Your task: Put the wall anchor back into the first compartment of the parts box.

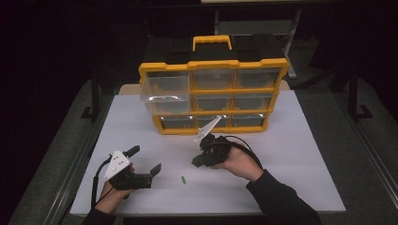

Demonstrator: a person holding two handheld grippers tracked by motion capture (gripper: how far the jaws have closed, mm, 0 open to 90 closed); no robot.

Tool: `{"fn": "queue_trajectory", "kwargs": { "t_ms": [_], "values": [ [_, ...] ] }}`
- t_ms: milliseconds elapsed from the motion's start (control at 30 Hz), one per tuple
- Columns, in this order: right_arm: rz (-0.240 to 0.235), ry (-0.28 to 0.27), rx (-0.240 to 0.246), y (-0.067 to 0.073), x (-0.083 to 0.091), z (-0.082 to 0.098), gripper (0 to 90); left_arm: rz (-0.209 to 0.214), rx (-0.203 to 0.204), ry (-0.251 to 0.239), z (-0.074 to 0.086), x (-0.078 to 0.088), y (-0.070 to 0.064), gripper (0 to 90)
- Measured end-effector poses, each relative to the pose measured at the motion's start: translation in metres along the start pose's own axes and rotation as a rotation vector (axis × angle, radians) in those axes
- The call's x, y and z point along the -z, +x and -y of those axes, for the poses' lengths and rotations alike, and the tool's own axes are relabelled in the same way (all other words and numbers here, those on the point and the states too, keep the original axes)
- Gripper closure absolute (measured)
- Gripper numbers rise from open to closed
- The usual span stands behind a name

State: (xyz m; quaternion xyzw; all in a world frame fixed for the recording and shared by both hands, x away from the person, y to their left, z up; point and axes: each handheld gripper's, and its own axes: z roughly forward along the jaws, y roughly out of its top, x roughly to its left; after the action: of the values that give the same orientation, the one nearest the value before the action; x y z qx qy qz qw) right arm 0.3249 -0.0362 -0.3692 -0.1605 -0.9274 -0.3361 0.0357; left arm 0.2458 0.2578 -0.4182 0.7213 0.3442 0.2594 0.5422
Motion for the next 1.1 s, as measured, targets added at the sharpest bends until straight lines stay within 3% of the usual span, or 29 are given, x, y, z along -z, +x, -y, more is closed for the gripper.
{"fn": "queue_trajectory", "kwargs": {
  "t_ms": [633, 767, 933, 1100],
  "values": [
    [0.014, -0.032, 0.012, -0.002, 0.028, -0.018, 84.3, 0.001, 0.004, 0.001, 0.0, -0.001, -0.001, 0.0],
    [0.006, -0.047, 0.007, -0.003, 0.035, -0.023, 84.4, -0.001, -0.012, 0.004, 0.0, 0.0, 0.001, 0.0],
    [0.027, -0.055, 0.013, -0.005, 0.042, -0.024, 84.3, 0.002, -0.004, -0.001, 0.0, -0.001, -0.001, 0.0],
    [0.034, -0.056, -0.013, -0.007, 0.049, -0.025, 84.3, 0.001, -0.003, 0.001, 0.0, -0.001, -0.001, 0.0]
  ]
}}
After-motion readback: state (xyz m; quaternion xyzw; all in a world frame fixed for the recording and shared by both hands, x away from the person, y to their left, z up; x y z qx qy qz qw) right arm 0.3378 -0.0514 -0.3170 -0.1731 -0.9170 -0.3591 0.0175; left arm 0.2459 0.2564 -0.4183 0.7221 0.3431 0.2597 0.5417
